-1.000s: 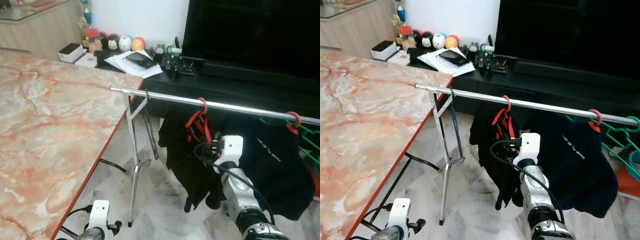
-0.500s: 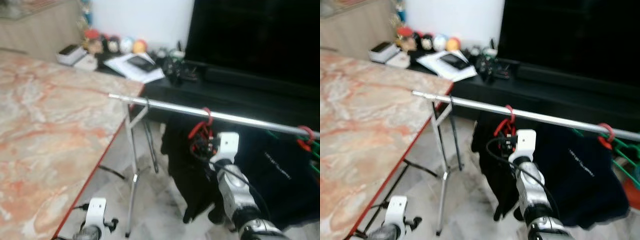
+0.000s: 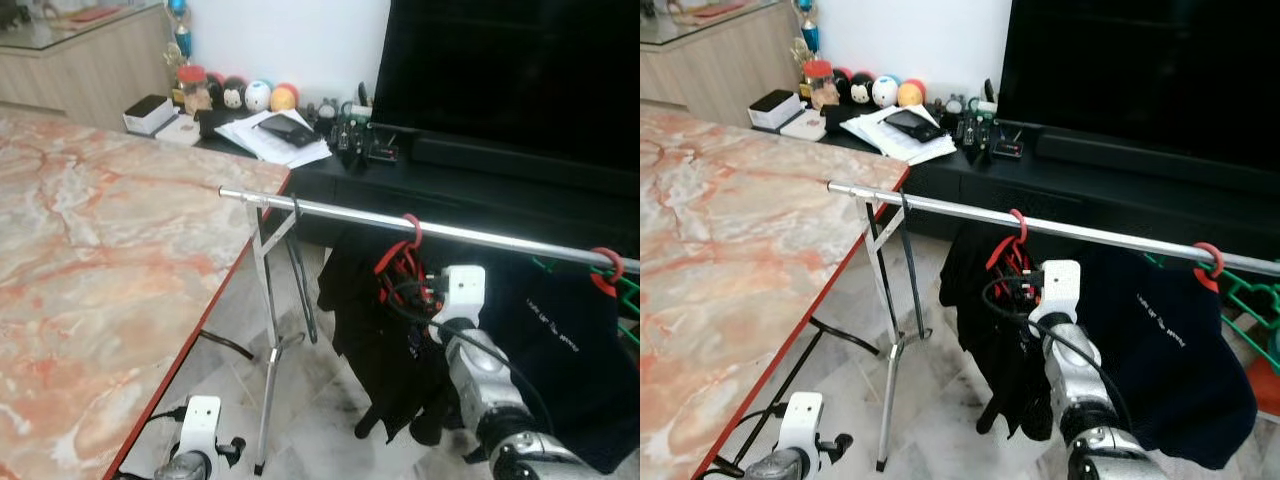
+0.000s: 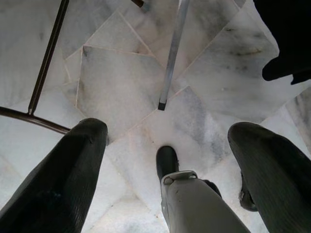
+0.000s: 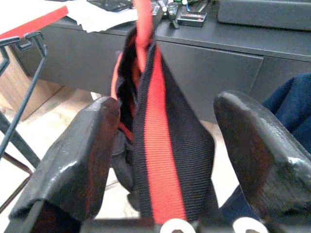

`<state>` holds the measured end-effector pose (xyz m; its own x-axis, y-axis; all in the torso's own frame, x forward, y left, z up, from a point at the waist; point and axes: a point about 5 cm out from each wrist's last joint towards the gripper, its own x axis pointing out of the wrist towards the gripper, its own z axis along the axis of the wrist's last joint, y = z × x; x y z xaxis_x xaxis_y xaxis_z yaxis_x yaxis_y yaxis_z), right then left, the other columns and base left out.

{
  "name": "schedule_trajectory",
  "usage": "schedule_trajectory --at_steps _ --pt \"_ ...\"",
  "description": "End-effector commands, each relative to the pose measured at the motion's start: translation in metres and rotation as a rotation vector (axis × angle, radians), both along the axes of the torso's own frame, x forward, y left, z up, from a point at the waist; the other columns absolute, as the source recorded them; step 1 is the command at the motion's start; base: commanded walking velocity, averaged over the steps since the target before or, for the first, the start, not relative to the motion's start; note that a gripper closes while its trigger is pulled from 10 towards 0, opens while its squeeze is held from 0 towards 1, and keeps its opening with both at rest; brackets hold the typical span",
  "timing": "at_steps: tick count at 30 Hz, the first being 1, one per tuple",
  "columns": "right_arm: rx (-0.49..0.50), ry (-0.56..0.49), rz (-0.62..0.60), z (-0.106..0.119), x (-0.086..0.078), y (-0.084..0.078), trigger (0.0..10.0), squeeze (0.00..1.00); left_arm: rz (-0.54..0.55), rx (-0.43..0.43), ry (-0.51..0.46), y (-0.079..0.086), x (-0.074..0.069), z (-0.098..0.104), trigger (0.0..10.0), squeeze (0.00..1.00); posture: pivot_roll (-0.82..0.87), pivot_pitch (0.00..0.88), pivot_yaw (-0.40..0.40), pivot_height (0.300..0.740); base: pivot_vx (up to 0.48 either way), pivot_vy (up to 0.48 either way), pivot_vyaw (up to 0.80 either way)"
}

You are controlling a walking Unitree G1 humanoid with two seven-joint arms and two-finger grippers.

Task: Hang hanger

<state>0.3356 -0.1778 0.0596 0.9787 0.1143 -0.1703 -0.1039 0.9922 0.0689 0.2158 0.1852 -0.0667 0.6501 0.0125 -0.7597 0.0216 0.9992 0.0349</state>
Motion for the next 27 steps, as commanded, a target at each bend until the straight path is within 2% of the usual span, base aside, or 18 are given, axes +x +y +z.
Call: schedule_trajectory --at_steps 1,4,5,8,18,19,27 --pt "-0.019 0.040 0.000 -0.001 0.003 0.000 10.0 0.00 -0.003 -0.002 0.024 0.000 -0.003 -0.002 10.0 0.00 0.10 0.000 -0.027 0.740 0.000 0.000 0.00" --pt "-0.016 0.057 -0.001 -0.001 0.004 0.000 10.0 0.00 -0.003 -0.001 0.023 0.000 -0.003 -0.002 10.0 0.00 0.10 0.000 -0.027 0.740 0.000 0.000 0.00" --pt "-0.014 0.109 0.029 -0.004 0.006 0.003 10.0 0.00 -0.004 0.000 0.023 0.000 -0.003 -0.002 10.0 0.00 0.10 0.000 -0.027 0.740 0.000 0.000 0.00" --pt "0.018 0.175 0.087 -0.006 0.007 0.010 10.0 0.00 -0.003 0.000 0.023 0.001 -0.002 -0.002 10.0 0.00 0.10 0.000 -0.028 0.740 0.000 0.000 0.00" --pt "-0.030 0.212 0.084 -0.002 0.013 0.008 10.0 0.00 -0.002 -0.002 0.021 0.000 -0.002 -0.002 10.0 0.00 0.11 0.000 -0.031 0.740 0.000 0.000 0.00" --pt "-0.039 0.235 0.074 -0.004 0.012 0.007 0.0 0.00 -0.002 -0.003 0.022 0.000 -0.002 -0.002 10.0 0.00 0.11 0.000 -0.032 0.740 0.000 0.000 0.00" --pt "-0.044 0.292 0.083 -0.016 0.005 0.010 0.0 0.00 0.000 -0.003 0.024 0.000 -0.003 -0.002 10.0 0.00 0.12 0.000 -0.034 0.740 0.000 0.000 0.00"
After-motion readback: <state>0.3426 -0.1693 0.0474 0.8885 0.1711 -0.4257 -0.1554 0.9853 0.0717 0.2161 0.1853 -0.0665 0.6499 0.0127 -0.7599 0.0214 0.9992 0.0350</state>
